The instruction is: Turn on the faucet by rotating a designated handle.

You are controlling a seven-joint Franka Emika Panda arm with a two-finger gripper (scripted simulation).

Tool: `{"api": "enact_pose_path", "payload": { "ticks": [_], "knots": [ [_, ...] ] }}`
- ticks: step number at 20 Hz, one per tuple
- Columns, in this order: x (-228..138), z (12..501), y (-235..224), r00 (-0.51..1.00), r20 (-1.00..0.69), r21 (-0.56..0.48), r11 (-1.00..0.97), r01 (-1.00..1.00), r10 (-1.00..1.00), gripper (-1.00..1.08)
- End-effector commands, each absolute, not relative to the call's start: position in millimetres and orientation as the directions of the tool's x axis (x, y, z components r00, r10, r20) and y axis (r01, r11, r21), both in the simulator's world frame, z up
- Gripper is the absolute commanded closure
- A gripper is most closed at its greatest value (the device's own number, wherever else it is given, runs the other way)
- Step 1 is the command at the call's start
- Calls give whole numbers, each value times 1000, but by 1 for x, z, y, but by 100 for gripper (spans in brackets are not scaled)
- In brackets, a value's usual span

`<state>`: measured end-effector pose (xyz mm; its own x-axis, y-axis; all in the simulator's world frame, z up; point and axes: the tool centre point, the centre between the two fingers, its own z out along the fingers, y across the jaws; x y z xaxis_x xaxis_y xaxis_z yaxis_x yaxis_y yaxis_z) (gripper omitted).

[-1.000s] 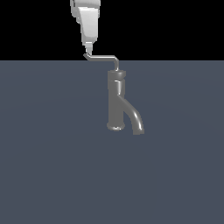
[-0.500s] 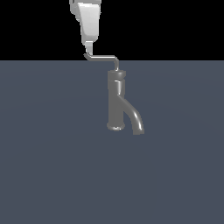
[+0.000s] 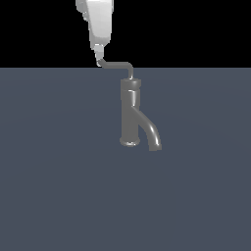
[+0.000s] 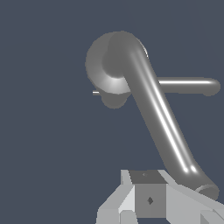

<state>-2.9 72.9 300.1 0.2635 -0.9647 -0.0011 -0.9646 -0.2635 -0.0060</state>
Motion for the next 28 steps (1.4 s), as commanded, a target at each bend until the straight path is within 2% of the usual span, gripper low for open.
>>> {"api": "enact_pose_path", "payload": {
  "ticks": [1, 4, 24, 26, 28],
  "knots": [
    [-13, 300, 68, 259, 0, 0, -259, -966, -966, 108],
    [-12, 300, 72, 266, -1, -5, -266, -964, -964, 108],
    [-63, 300, 1, 259, 0, 0, -259, -966, -966, 108],
    [-58, 300, 15, 277, -1, -4, -277, -961, -961, 108],
    [-56, 300, 1, 274, 0, -3, -274, -962, -962, 108]
  ]
}}
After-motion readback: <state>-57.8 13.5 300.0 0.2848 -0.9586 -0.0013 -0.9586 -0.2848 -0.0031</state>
